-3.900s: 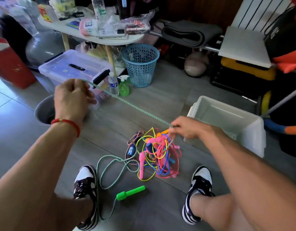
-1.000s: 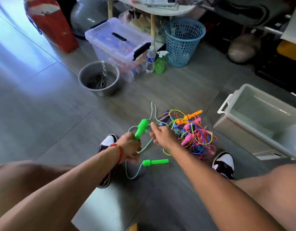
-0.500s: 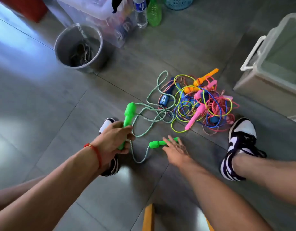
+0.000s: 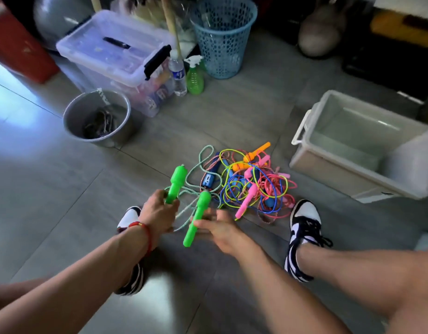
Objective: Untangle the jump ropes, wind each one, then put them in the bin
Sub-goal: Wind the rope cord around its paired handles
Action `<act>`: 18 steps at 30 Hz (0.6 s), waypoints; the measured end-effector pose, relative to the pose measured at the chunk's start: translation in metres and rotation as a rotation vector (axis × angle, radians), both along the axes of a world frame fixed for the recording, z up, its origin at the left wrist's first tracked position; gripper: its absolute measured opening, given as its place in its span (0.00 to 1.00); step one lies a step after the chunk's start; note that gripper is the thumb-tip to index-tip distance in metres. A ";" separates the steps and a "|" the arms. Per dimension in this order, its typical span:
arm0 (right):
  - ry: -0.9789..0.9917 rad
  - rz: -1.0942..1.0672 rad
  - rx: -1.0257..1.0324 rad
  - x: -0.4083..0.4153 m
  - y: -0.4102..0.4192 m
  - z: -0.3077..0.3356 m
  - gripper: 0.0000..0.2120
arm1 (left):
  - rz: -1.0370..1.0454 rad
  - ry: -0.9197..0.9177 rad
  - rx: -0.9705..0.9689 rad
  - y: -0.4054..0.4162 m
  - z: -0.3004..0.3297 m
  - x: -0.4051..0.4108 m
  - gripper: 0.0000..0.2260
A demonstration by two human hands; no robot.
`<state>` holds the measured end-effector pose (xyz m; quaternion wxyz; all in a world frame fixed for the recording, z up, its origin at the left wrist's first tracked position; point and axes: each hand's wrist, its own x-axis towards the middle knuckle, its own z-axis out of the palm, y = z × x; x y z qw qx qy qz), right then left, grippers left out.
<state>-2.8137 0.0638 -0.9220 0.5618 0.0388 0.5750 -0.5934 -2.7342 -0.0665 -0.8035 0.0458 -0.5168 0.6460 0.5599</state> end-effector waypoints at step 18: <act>1.118 0.523 0.158 -0.082 0.089 0.267 0.16 | -0.445 0.537 0.351 0.065 0.131 -0.005 0.14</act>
